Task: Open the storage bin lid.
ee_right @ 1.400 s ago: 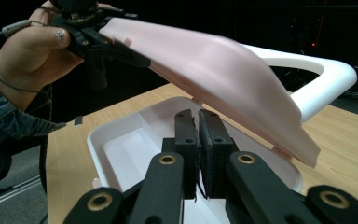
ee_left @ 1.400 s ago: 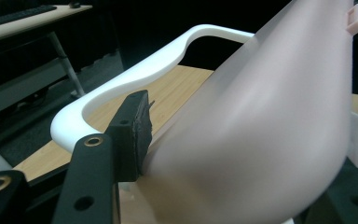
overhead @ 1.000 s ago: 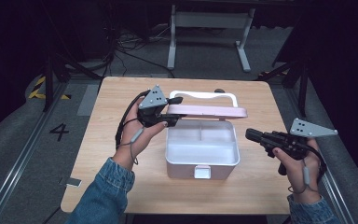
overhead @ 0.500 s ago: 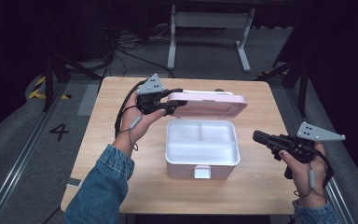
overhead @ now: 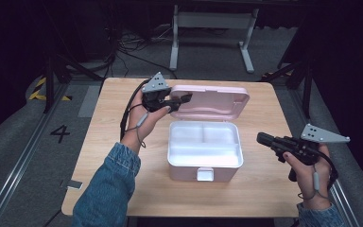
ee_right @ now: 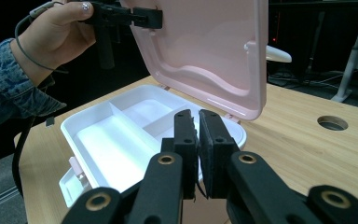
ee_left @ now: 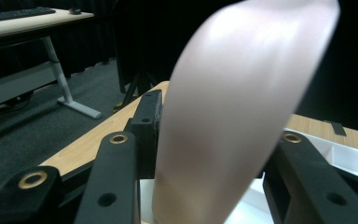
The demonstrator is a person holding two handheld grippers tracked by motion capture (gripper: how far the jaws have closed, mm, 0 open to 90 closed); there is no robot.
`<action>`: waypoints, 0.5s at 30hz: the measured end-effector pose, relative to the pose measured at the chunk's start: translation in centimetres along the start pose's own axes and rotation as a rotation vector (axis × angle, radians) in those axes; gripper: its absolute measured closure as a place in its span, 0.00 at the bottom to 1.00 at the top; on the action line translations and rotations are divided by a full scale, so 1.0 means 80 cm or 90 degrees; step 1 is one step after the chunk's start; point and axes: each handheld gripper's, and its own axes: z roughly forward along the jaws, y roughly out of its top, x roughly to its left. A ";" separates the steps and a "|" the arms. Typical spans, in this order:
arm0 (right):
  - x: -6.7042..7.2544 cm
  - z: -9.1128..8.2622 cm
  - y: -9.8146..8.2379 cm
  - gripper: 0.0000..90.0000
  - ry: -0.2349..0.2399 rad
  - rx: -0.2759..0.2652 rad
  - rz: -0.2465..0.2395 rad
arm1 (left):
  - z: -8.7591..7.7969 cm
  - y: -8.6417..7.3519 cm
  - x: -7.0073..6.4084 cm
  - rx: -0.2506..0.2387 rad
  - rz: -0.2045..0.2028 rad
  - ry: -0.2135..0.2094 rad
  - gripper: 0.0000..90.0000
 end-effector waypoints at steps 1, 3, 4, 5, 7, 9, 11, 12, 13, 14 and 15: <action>0.000 0.000 0.000 0.96 -0.001 0.000 0.000 | 0.001 -0.001 0.002 -0.001 0.002 0.005 0.67; -0.001 -0.001 0.000 0.96 0.000 0.002 0.002 | 0.004 -0.002 0.004 0.002 -0.003 0.011 0.66; -0.001 0.000 0.000 0.96 -0.001 0.002 0.003 | 0.005 -0.002 0.005 0.003 0.000 0.014 0.66; -0.001 0.000 0.000 0.96 -0.001 0.002 0.003 | 0.006 -0.003 0.005 0.006 -0.004 0.015 0.65; -0.001 0.000 -0.001 0.96 -0.001 0.003 0.002 | 0.009 -0.004 0.007 0.010 0.001 0.021 0.63; -0.001 0.000 -0.001 0.96 -0.002 0.003 0.002 | 0.013 -0.005 0.008 0.021 0.008 0.027 0.61; -0.002 0.001 -0.001 0.96 -0.003 0.003 0.002 | 0.017 -0.006 0.011 0.027 0.004 0.027 0.61; -0.002 0.001 -0.002 0.96 -0.003 0.003 0.003 | 0.019 -0.006 0.013 0.027 0.009 0.028 0.61; -0.003 0.001 -0.002 0.96 -0.003 0.003 0.003 | 0.020 -0.007 0.014 0.029 0.005 0.029 0.60; -0.003 0.002 -0.002 0.96 -0.004 0.003 0.001 | 0.023 -0.008 0.016 0.032 0.003 0.031 0.60; -0.004 0.002 -0.003 0.96 -0.005 0.004 0.004 | 0.024 -0.008 0.017 0.033 0.002 0.031 0.59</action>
